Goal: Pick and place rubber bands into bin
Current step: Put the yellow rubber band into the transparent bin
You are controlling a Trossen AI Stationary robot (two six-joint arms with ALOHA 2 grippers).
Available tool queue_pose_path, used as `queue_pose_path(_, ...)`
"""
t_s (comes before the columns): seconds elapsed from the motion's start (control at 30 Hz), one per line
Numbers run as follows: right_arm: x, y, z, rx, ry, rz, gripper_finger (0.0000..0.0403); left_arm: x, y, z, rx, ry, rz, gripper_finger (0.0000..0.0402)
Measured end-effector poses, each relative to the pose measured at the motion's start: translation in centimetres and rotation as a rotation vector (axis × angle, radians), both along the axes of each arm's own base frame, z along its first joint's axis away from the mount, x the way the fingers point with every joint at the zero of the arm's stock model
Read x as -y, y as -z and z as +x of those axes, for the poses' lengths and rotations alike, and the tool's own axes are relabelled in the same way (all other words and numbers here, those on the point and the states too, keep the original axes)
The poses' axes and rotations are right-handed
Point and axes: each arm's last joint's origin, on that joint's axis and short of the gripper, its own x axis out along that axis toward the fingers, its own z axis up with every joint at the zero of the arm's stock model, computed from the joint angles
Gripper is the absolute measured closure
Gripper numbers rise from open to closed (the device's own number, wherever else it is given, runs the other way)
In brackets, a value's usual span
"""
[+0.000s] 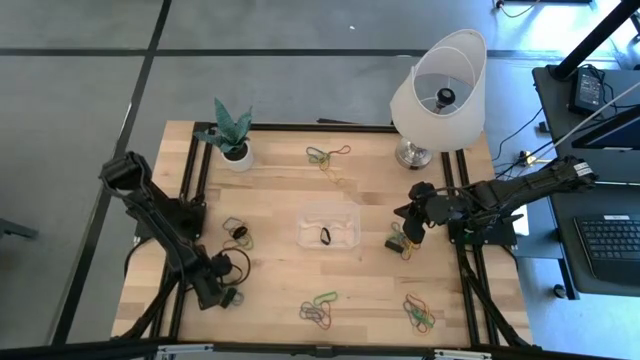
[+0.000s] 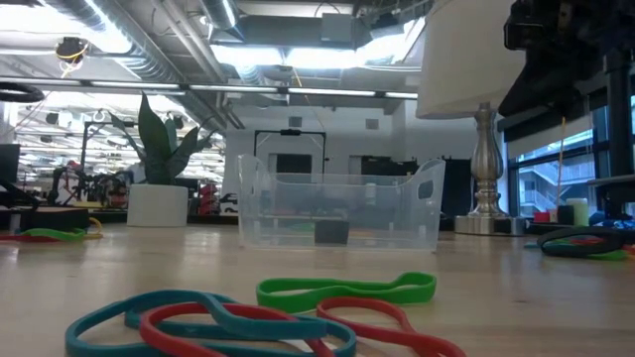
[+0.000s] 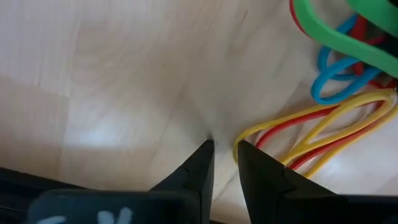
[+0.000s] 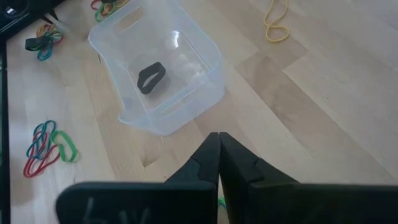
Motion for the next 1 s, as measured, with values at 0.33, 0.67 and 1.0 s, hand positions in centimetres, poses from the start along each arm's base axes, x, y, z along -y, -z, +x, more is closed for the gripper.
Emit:
queue_pose_path(0.33, 0.0, 0.0, 0.0, -0.001, -0.004, -0.005, 0.0393, 0.0, -0.2, -0.1, -0.037, 0.012, 0.016, 0.0396)
queue_pose_path(0.67, 0.0, 0.0, 0.0, -0.007, -0.033, -0.037, 0.0393, 0.7, -4.4, 0.6, 0.052, -0.092, -0.009, 0.0400)
queue_pose_path(1.0, 0.0, 0.0, 0.1, -0.005, -0.053, -0.057, 0.0393, 1.3, -9.7, 1.4, 0.175, -0.140, -0.022, 0.0400)
